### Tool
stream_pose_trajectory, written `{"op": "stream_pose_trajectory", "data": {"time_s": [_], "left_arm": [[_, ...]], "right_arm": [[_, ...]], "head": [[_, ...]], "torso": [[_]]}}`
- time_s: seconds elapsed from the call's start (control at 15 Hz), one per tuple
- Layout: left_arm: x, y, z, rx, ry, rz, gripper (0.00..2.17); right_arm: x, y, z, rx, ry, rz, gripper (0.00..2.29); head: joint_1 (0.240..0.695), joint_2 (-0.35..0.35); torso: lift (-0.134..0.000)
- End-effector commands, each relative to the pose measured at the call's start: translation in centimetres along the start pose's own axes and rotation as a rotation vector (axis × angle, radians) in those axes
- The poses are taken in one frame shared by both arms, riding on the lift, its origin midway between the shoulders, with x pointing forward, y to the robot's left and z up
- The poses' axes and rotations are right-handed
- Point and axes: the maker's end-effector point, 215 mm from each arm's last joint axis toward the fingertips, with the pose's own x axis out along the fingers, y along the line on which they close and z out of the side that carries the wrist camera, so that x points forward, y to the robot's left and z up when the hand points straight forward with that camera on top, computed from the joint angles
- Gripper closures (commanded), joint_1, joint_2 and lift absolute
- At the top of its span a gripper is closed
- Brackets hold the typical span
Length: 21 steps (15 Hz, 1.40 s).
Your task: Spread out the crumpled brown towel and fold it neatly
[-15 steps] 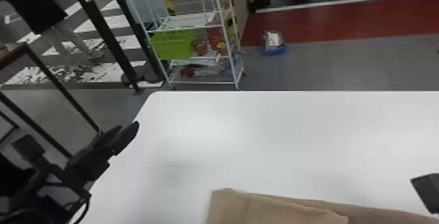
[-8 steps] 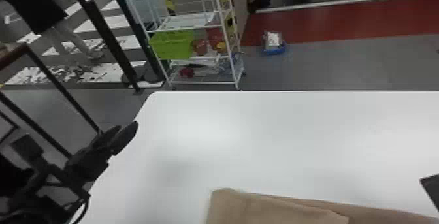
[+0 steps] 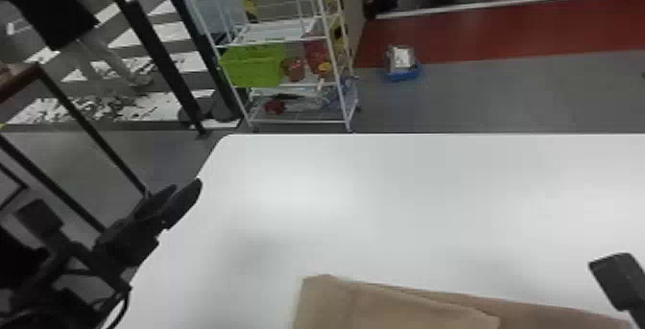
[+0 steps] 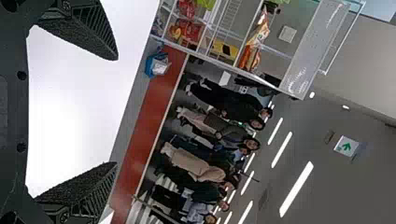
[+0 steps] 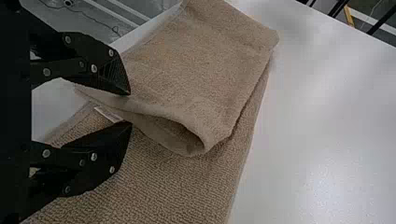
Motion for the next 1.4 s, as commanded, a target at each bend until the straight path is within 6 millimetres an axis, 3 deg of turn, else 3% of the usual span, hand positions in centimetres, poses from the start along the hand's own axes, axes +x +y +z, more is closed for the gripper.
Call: {"op": "stream_pose_trajectory", "data": {"time_s": [0.0, 0.33, 0.4, 0.8, 1.33], "left_arm": [[0.0, 0.0, -0.1, -0.001, 0.001, 0.001, 0.09], [0.0, 0.0, -0.1, -0.001, 0.001, 0.001, 0.09], [0.0, 0.1, -0.1, 0.0, 0.002, 0.001, 0.09], [0.0, 0.1, 0.1, 0.002, 0.0, 0.001, 0.09], [0.3, -0.2, -0.2, -0.003, 0.002, -0.001, 0.09]], "right_arm": [[0.0, 0.1, -0.2, 0.002, 0.009, 0.004, 0.76], [-0.1, -0.2, -0.1, 0.009, 0.006, -0.001, 0.78], [0.0, -0.4, -0.1, 0.013, 0.008, -0.002, 0.97], [-0.2, -0.5, 0.3, 0.021, -0.002, 0.004, 1.03], [-3.0, -1.1, 2.7, 0.047, -0.088, 0.023, 1.03]], "head": [[0.695, 0.35], [0.695, 0.35], [0.695, 0.35], [0.695, 0.35], [0.695, 0.35]], "torso": [[-0.122], [-0.122], [-0.122], [-0.122], [-0.122]]}}
